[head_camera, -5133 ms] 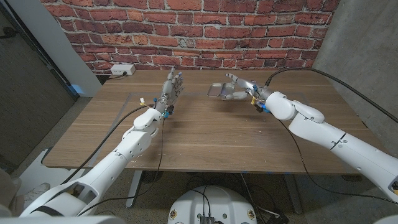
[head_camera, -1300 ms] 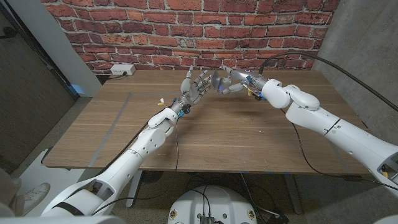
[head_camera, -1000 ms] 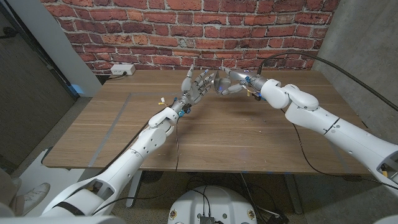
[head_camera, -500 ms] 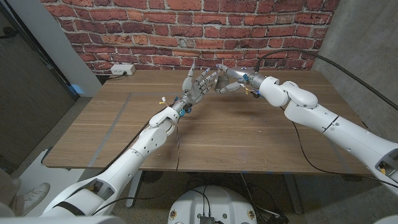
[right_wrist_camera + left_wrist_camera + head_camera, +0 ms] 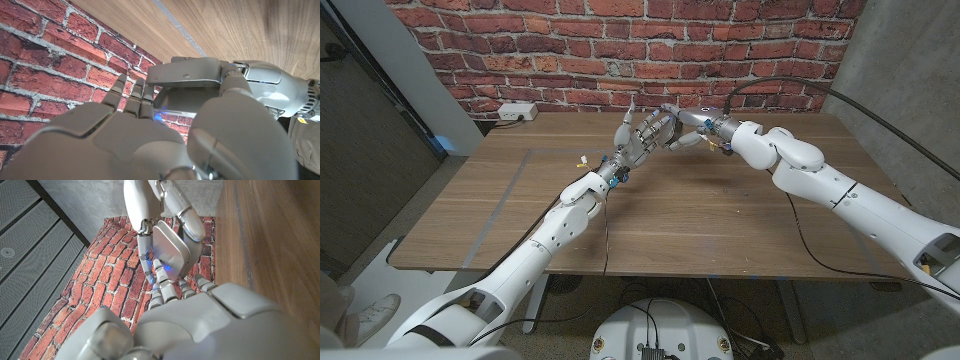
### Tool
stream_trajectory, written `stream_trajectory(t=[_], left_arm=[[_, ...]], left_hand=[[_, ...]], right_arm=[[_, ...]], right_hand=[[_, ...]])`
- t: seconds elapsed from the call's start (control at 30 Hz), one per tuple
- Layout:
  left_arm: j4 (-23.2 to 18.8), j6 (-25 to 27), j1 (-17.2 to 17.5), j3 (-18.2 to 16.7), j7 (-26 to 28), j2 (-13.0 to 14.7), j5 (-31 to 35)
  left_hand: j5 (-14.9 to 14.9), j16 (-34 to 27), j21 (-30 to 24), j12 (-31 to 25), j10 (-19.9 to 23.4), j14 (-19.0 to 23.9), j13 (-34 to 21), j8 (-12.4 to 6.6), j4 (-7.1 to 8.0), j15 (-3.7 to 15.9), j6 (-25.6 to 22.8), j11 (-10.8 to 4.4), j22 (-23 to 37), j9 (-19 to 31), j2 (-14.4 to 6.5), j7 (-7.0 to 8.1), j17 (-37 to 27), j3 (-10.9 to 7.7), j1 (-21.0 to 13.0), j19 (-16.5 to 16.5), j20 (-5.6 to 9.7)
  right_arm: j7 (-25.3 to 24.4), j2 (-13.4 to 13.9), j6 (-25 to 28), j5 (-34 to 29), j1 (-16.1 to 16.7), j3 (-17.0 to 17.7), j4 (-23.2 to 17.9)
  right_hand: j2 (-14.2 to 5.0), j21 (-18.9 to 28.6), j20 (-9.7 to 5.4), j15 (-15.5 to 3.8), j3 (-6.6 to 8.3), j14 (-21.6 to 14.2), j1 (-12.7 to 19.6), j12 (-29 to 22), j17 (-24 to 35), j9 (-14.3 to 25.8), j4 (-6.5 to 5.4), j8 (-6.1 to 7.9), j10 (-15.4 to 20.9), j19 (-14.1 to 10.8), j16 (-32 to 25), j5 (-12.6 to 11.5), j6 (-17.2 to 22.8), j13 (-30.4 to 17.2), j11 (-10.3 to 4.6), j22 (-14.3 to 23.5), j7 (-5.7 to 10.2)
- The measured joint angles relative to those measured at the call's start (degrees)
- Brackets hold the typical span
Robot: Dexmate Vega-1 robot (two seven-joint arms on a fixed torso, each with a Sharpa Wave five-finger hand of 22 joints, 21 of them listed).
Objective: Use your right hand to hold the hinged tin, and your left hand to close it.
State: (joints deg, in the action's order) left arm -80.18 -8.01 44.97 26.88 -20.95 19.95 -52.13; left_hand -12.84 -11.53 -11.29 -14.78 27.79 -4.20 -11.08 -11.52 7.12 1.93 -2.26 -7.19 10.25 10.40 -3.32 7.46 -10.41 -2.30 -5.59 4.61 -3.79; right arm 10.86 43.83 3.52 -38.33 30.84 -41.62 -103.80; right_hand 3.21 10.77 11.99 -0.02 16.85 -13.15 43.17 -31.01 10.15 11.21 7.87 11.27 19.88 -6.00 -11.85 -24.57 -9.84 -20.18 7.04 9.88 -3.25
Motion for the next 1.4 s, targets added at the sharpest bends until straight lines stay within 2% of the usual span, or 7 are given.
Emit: stream_trajectory(t=[0.33,0.97,1.03,1.1,1.13,1.23,1.4], left_arm=[[-0.7,0.0,0.4,-0.1,0.1,0.3,0.1],[-1.5,-2.4,0.6,-1.2,2.6,1.4,1.9],[-1.6,-2.7,0.6,-1.4,3.0,1.6,2.2],[-1.7,-3.2,0.6,-1.6,3.6,1.7,2.7],[-1.9,-3.5,0.6,-1.7,4.0,1.8,2.9],[-2.1,-4.0,0.8,-1.9,4.6,1.9,3.3],[-2.2,-4.7,0.9,-2.1,5.7,2.1,3.8]], left_hand=[[0.0,0.0,0.0,0.2,0.5,0.0,-0.1,0.00,0.00,0.00,0.0,0.54,0.0,0.0,0.4,0.00,0.0,0.00,-0.4,0.0,0.00],[0.0,0.0,0.0,0.6,0.5,0.0,-0.1,0.00,0.07,0.00,-0.6,0.54,0.0,0.0,0.0,0.01,0.0,0.39,0.0,0.2,0.79],[0.0,0.0,0.0,0.6,0.5,0.0,-0.1,0.00,0.07,0.00,-0.6,0.54,0.0,0.0,0.0,0.01,0.0,0.39,0.0,-0.2,1.72],[0.0,0.0,0.0,1.1,0.8,0.0,-0.1,0.00,0.04,0.00,-1.3,0.81,0.0,0.0,0.0,-0.25,0.0,0.42,-0.1,-0.6,4.34],[0.0,0.0,0.0,1.1,1.3,0.1,-0.1,0.00,-0.11,0.08,-1.8,0.90,0.0,0.0,0.0,-0.33,0.0,0.57,0.0,-0.8,5.07],[0.0,0.0,0.0,1.1,1.6,0.8,-0.1,0.00,-0.17,-0.05,-2.2,0.75,-0.1,0.0,0.1,-0.71,0.0,0.63,-0.1,-1.1,5.65],[0.0,-0.7,0.0,1.5,1.7,3.4,-0.1,0.00,-0.17,-0.04,-2.2,0.87,-0.1,0.0,0.1,-0.71,0.0,0.97,-0.1,-0.9,5.38]], right_arm=[[-1.1,-0.3,-0.3,-1.2,0.0,0.0,0.6],[-2.6,1.0,2.2,-0.4,2.5,1.6,1.8],[-2.6,1.1,2.5,-0.2,2.8,1.6,2.0],[-2.7,1.1,2.6,-0.1,2.8,1.6,2.0],[-2.7,1.2,2.6,0.0,2.9,1.6,2.2],[-2.7,1.2,2.8,0.2,2.9,1.6,2.4],[-2.5,1.0,2.9,0.7,2.9,1.1,3.3]], right_hand=[[-0.22,0.0,-0.01,0.01,0.00,0.2,-0.2,0.5,0.0,0.0,0.00,0.00,0.0,0.0,0.0,0.4,0.0,0.2,-0.03,0.0,0.00],[-0.20,0.0,-0.01,-0.16,0.00,0.6,-0.3,1.0,0.0,0.0,0.00,0.00,-0.2,0.0,0.0,0.8,0.1,0.3,-0.41,0.0,0.52],[-0.17,0.0,-0.01,-0.16,0.00,0.6,-0.5,1.2,0.0,0.0,0.00,0.00,-0.2,0.0,0.0,0.8,0.1,0.3,-0.42,0.0,0.52],[-0.24,0.0,-0.01,-0.16,0.00,0.6,-0.6,1.2,0.0,0.0,0.00,0.00,-0.2,0.0,0.0,0.8,0.1,0.3,-0.43,0.0,0.51],[-0.26,0.0,-0.01,-0.16,0.00,0.6,-0.6,1.2,0.0,0.0,0.00,0.00,-0.2,0.0,0.0,1.1,0.1,0.3,-0.43,0.0,0.51],[-0.38,0.0,-0.01,-0.15,0.00,0.6,-0.7,1.6,0.0,0.0,0.00,0.00,-0.3,0.0,0.2,1.1,0.1,0.3,-0.57,0.0,0.51],[-0.40,0.0,-0.01,-0.08,0.00,0.7,-0.7,1.6,0.0,0.0,0.00,0.00,-0.5,0.0,0.2,1.1,-0.1,0.3,-0.74,0.0,0.71]])
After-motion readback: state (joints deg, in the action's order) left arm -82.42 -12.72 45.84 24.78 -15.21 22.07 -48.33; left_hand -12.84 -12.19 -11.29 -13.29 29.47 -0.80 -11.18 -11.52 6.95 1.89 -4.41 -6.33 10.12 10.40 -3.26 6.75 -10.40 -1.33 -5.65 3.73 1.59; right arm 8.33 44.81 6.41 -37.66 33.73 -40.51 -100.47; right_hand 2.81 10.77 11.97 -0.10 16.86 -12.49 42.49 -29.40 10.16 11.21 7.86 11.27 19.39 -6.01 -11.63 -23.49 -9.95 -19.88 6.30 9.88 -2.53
